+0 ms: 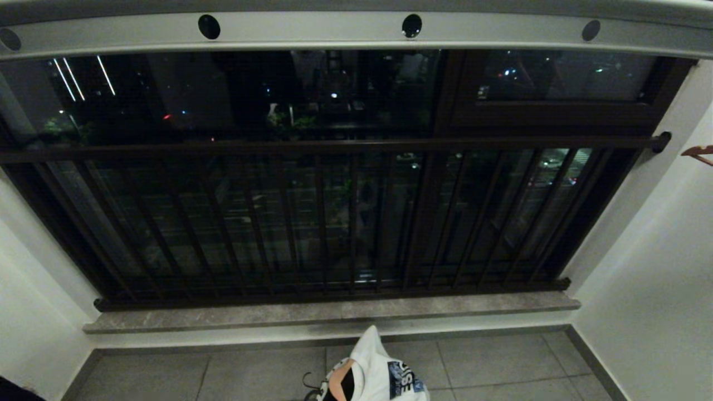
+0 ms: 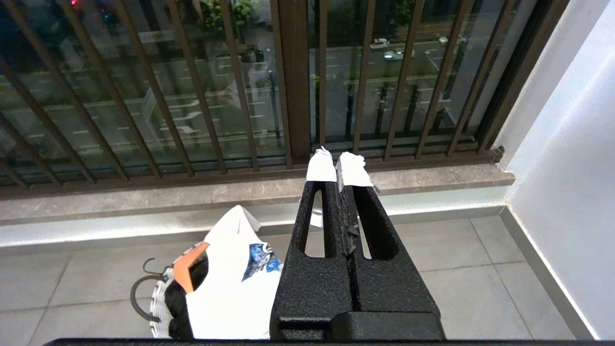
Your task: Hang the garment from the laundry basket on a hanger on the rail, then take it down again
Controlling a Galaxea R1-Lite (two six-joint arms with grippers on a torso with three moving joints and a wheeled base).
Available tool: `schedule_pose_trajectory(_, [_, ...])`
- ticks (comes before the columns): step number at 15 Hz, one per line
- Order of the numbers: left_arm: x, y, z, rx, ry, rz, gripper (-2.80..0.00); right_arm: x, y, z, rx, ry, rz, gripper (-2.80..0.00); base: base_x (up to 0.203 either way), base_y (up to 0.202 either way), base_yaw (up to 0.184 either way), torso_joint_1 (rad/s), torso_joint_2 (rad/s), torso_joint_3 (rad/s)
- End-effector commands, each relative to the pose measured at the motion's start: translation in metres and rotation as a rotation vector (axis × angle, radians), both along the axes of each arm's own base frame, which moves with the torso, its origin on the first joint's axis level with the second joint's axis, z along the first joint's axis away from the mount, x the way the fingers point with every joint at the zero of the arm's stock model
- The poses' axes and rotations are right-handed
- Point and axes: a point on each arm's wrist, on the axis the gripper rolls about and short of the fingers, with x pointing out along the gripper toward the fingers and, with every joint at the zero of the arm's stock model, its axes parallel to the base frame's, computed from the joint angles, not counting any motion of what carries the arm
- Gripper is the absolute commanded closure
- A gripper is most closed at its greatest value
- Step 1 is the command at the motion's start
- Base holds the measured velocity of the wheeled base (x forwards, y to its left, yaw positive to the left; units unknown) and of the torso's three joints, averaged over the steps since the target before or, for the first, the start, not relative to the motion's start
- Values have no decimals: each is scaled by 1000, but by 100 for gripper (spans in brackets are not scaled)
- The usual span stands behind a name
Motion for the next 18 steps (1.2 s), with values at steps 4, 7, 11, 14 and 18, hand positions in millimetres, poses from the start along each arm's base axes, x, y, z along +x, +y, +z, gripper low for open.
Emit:
schedule_pose_trajectory(4, [6, -3, -4, -87, 38, -106, 0, 0, 0, 0, 0, 1, 0, 0, 0, 0, 0, 0, 0, 0])
schedule_pose_trajectory(7, [5, -3, -10, -156, 59, -141, 0, 0, 0, 0, 0, 0, 0, 0, 0, 0, 0, 0, 0, 0])
schedule_pose_trajectory(11, [-11, 0, -36, -195, 110, -153, 0, 0, 0, 0, 0, 1, 0, 0, 0, 0, 0, 0, 0, 0])
schedule_pose_trajectory(14, [-5, -2, -58, -207, 181, -192, 0, 0, 0, 0, 0, 1, 0, 0, 0, 0, 0, 0, 0, 0])
schedule_pose_trajectory(18, [4, -6, -70, -301, 258, -338, 0, 0, 0, 0, 0, 1, 0, 0, 0, 0, 0, 0, 0, 0])
